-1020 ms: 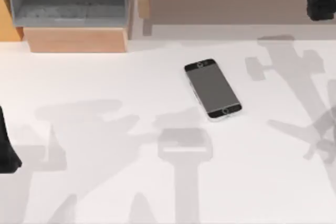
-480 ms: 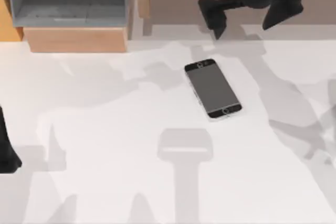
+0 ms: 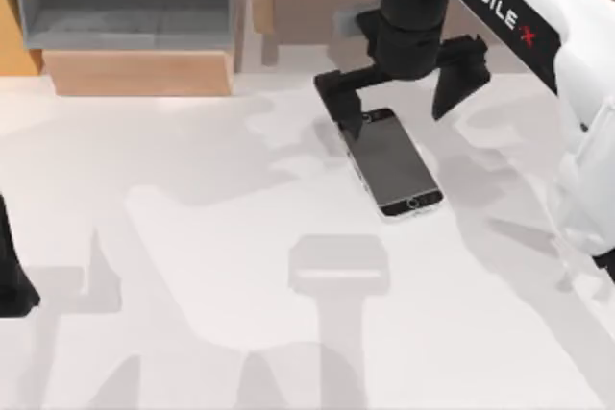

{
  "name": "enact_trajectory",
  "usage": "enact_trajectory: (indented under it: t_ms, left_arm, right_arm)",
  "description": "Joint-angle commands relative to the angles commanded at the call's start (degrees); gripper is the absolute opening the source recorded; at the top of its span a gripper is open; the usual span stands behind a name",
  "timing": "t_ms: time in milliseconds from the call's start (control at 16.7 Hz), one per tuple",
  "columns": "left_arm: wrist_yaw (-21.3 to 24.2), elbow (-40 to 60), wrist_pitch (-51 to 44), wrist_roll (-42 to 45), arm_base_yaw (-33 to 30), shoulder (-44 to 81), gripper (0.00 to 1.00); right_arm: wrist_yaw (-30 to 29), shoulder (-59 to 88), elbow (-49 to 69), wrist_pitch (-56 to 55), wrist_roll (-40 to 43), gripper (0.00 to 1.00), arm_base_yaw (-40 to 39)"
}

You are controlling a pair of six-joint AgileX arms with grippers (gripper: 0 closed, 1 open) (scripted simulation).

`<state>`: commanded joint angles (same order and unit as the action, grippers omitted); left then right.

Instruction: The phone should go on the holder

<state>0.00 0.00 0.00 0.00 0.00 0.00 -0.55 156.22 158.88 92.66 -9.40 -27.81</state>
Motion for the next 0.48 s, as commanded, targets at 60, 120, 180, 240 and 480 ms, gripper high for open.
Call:
enact_trajectory:
  t_ms: [60,120,180,240,480]
  left_arm:
    - [0.00,0.00,0.00,0.00,0.00,0.00,1.00]
    - [0.00,0.00,0.00,0.00,0.00,0.00,1.00]
    - [0.00,0.00,0.00,0.00,0.00,0.00,1.00]
    - [0.00,0.00,0.00,0.00,0.00,0.00,1.00]
    - [0.00,0.00,0.00,0.00,0.00,0.00,1.00]
  right_arm:
    - [0.00,0.00,0.00,0.00,0.00,1.00,0.00]
    - [0.00,0.00,0.00,0.00,0.00,1.00,0.00]
    - [0.00,0.00,0.00,0.00,0.00,1.00,0.00]
    - [0.00,0.00,0.00,0.00,0.00,1.00,0.00]
    - [0.01,-0.41,-2.40,-2.28,0.13,1.00,0.18]
